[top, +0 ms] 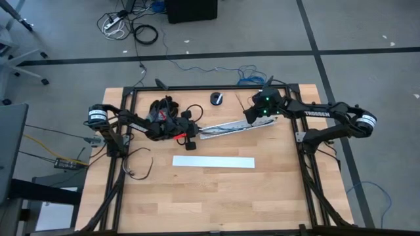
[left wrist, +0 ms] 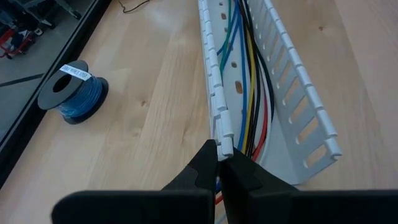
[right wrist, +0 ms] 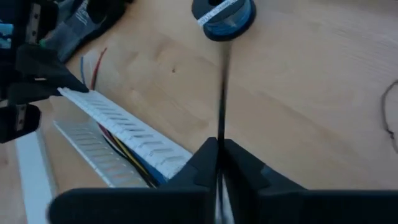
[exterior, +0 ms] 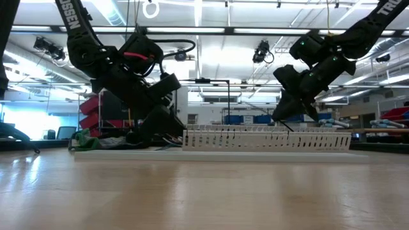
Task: Ziptie cables
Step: Put the ziptied cables into the white cable duct
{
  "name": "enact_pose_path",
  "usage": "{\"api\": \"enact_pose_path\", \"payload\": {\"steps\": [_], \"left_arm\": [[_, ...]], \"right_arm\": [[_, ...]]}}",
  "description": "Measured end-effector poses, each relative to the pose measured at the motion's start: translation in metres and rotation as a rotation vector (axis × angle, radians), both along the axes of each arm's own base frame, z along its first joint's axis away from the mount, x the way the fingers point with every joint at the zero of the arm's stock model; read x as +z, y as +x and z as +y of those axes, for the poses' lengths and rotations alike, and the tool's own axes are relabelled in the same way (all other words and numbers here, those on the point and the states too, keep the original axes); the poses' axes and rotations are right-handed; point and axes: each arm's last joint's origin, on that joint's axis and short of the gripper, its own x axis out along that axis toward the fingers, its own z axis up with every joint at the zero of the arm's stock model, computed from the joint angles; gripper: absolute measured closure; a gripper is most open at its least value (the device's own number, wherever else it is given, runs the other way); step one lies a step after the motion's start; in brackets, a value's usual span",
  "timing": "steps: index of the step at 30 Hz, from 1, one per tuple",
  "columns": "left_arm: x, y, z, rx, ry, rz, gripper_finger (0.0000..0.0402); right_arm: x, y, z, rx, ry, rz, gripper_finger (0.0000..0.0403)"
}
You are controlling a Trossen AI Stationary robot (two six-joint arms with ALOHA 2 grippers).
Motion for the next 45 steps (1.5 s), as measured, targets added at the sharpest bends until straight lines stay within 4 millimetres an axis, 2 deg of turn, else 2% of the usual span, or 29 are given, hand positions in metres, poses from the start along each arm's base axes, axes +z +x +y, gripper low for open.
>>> {"api": "enact_pose_path", "payload": {"steps": [4,12,23,30,39,45], "left_arm": [[0.000,0.000,0.000,0.000,0.000,0.001,0.0401],[-0.001,-0.001,0.000,0.000,-0.003,0.012,0.0401],[-0.002,-0.001,0.000,-0.001,-0.009,0.018,0.0401],[-0.001,-0.001,-0.001,-0.008,-0.016,0.011,0.0401],[-0.001,-0.001,-0.001,-0.012,-0.018,0.009,0.0401],[-0.001,-0.001,-0.001,-0.011,-0.021,0.011,0.0401]], "right_arm": [[0.000,-0.001,-0.001,-0.002,-0.001,0.005,0.0400],[-0.003,-0.002,0.005,-0.035,0.027,0.050,0.0402],[0.019,0.007,0.016,-0.108,-0.038,0.150,0.0402],[0.012,0.010,0.019,-0.129,-0.034,0.215,0.0403],[0.011,0.010,0.019,-0.146,-0.034,0.217,0.0403],[0.003,0.014,0.017,-0.154,-0.021,0.239,0.0403]]}}
